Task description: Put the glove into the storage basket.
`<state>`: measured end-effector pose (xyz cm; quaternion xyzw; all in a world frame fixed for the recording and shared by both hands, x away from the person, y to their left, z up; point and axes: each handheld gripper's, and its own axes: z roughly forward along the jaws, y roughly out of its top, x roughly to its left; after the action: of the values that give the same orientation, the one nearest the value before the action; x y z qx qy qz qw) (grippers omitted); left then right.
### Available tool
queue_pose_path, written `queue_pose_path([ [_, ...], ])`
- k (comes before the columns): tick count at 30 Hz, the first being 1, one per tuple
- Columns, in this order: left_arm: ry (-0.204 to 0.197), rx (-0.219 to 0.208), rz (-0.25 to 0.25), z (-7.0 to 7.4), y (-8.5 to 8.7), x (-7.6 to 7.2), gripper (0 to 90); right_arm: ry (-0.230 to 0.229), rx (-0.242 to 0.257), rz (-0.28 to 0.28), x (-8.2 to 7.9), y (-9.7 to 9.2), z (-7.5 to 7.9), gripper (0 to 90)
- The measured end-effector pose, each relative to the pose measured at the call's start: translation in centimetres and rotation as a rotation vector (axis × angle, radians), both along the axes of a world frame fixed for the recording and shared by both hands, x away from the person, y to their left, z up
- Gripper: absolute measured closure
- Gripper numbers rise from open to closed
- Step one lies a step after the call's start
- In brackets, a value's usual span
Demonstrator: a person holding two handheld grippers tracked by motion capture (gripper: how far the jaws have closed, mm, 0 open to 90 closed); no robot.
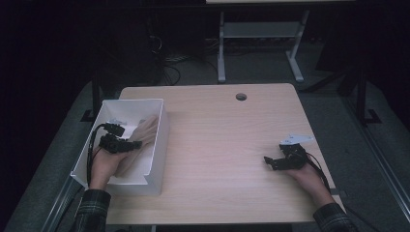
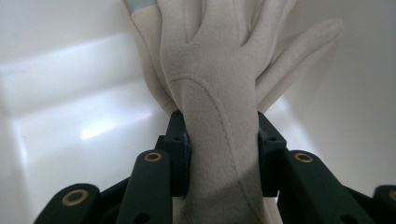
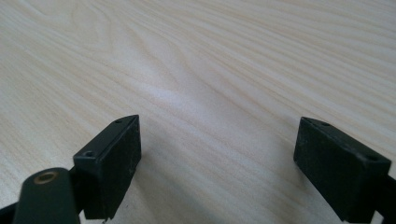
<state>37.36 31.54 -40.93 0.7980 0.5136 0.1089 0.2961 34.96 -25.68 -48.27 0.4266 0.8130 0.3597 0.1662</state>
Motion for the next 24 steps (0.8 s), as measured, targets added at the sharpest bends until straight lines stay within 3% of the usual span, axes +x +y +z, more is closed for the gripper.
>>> queue_pose_path([
  [4, 0.015, 0.011, 0.001, -0.8, -0.1, 0.1, 60.2, 0.001, 0.001, -0.001, 0.0, 0.0, 0.0, 14.5],
  [7, 0.047, 0.016, 0.003, -1.4, -0.1, 0.3, 48.4, 0.002, 0.001, -0.001, 0.0, 0.0, 0.0, 14.5],
  [8, 0.042, 0.014, 0.005, -1.4, -0.1, 0.3, 40.7, 0.004, 0.002, -0.001, 0.0, 0.0, 0.0, 14.5],
  [9, 0.034, 0.005, 0.008, -1.3, -0.1, 0.3, 40.7, 0.004, 0.002, -0.001, 0.0, 0.0, 0.0, 14.5],
  [10, 0.020, 0.011, 0.015, -0.9, -0.1, 0.3, 32.7, 0.002, 0.002, 0.001, 0.0, 0.0, 0.0, 14.5],
  [12, 0.008, 0.013, 0.017, -0.5, -0.1, 0.3, 27.7, 0.001, 0.001, 0.002, 0.0, 0.0, 0.0, 14.5],
  [13, -0.012, 0.007, 0.019, 0.3, -0.1, 0.3, 26.3, 0.000, 0.000, 0.003, 0.0, 0.0, 0.0, 14.5],
  [24, -0.093, -0.022, -0.017, 5.3, -1.1, 0.7, 24.1, 0.007, 0.001, 0.002, 0.0, 0.1, 0.0, 14.5],
])
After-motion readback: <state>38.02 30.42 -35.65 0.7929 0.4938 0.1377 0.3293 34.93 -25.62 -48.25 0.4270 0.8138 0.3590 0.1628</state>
